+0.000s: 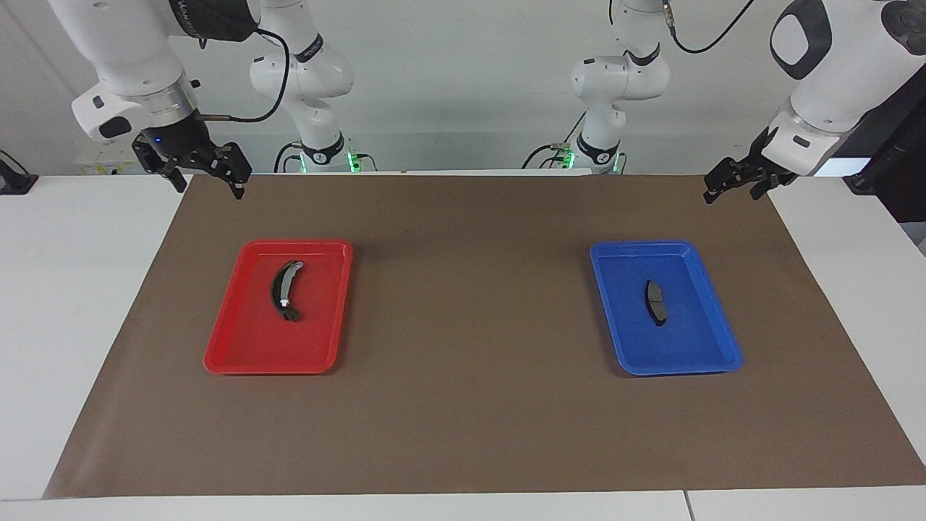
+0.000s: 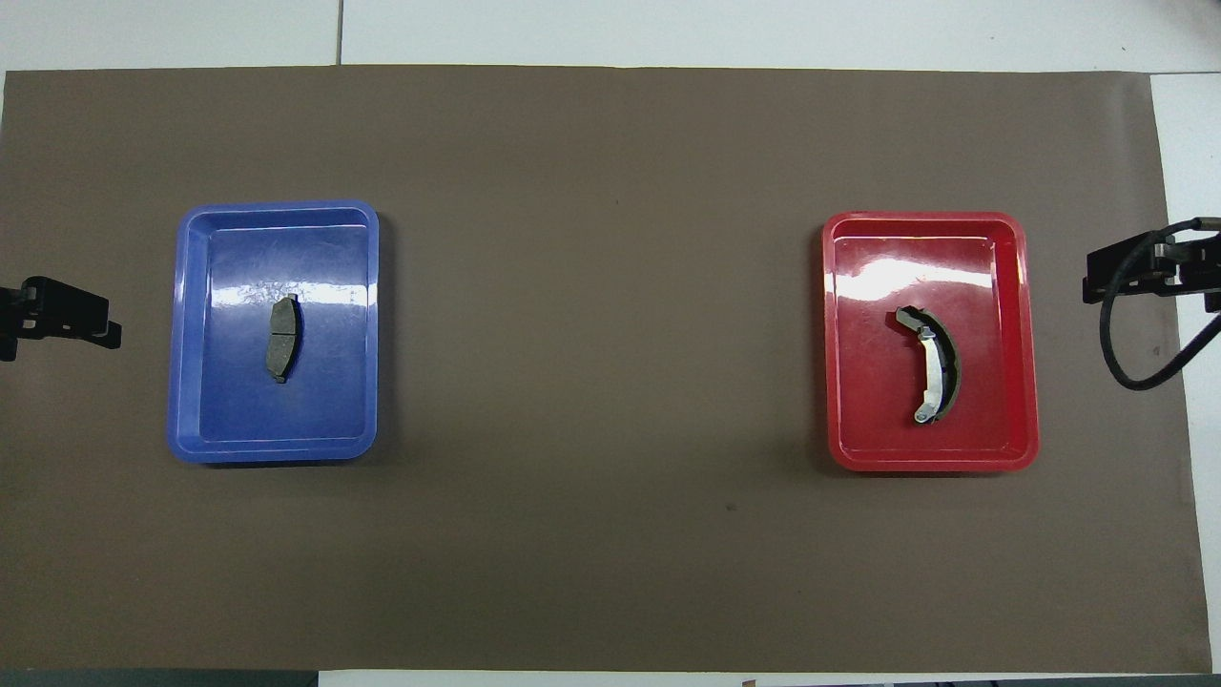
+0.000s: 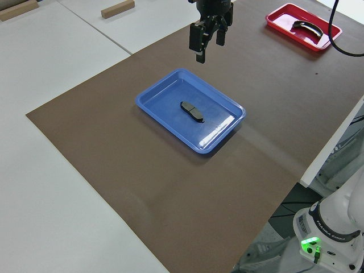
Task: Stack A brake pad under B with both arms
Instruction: 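Reach the right gripper down to the brake pad in the red tray, then grasp the red-tray pad with the right gripper while the left gripper reaches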
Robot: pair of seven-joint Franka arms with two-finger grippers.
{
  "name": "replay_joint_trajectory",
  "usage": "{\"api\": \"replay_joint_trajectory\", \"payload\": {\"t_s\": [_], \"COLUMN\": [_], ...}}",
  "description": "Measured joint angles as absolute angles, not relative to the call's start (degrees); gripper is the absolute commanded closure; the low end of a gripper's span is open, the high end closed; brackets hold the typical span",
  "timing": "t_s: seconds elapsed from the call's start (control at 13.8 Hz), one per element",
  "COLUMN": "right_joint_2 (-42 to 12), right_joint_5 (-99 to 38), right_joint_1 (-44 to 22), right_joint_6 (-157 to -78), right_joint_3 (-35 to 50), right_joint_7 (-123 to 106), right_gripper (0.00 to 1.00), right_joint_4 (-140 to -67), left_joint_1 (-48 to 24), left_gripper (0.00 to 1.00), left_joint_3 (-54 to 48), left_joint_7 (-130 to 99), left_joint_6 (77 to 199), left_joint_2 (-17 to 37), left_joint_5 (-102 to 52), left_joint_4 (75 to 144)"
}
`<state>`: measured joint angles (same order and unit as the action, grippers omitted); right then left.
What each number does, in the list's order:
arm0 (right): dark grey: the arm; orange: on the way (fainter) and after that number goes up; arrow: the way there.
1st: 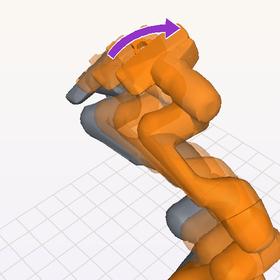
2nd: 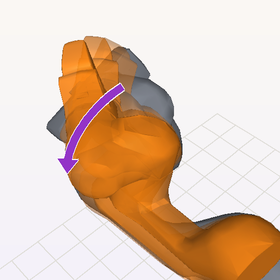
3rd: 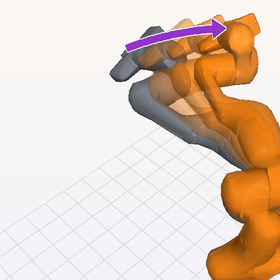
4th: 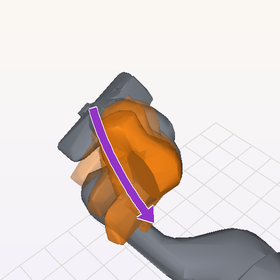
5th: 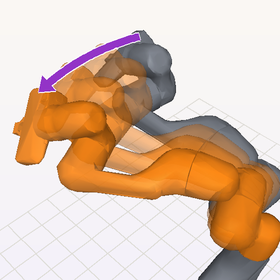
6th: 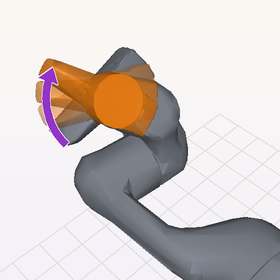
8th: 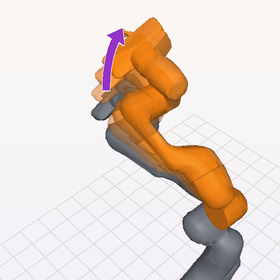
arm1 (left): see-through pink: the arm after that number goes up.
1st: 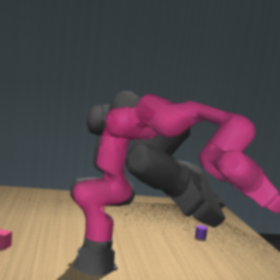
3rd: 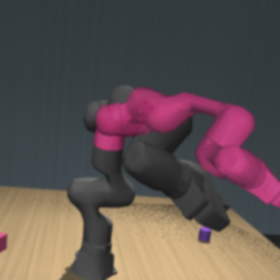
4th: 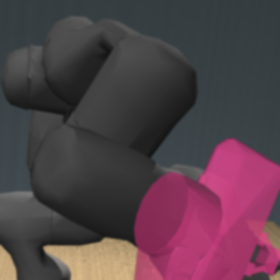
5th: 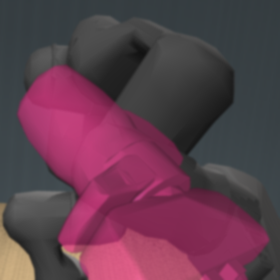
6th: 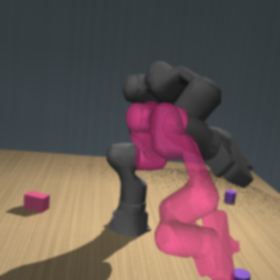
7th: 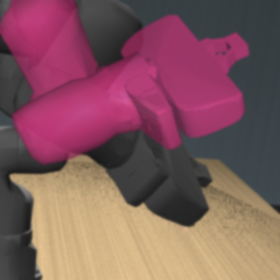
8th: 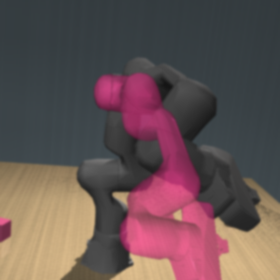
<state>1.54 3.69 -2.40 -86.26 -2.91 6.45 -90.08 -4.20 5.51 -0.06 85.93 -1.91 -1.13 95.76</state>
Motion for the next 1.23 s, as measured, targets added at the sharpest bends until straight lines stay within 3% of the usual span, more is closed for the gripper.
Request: {"api": "replay_joint_trajectory", "payload": {"t_s": [0.58,1.01,1.23], "right_joint_2": [1.8,7.8,6.5], "right_joint_5": [3.6,2.1,1.9], "right_joint_1": [-2.6,-2.5,-2.3], "right_joint_6": [-86.8,-104.8,-116.7], "right_joint_3": [-2.9,-3.1,-3.1], "right_joint_7": [5.7,0.7,-1.2], "right_gripper": [0.0,0.01,0.01], "right_joint_4": [-91.4,-114.2,-123.6], "left_joint_1": [-4.2,-4.2,-4.2], "left_gripper": [0.01,0.01,0.01], "left_joint_3": [5.5,5.5,5.5], "left_joint_7": [-0.1,-0.1,-0.1], "left_joint_6": [85.9,85.9,85.9], "left_joint_2": [-1.9,-1.9,-1.9], "left_joint_5": [-1.1,-1.1,-1.1], "left_joint_4": [95.8,95.8,95.8]}}
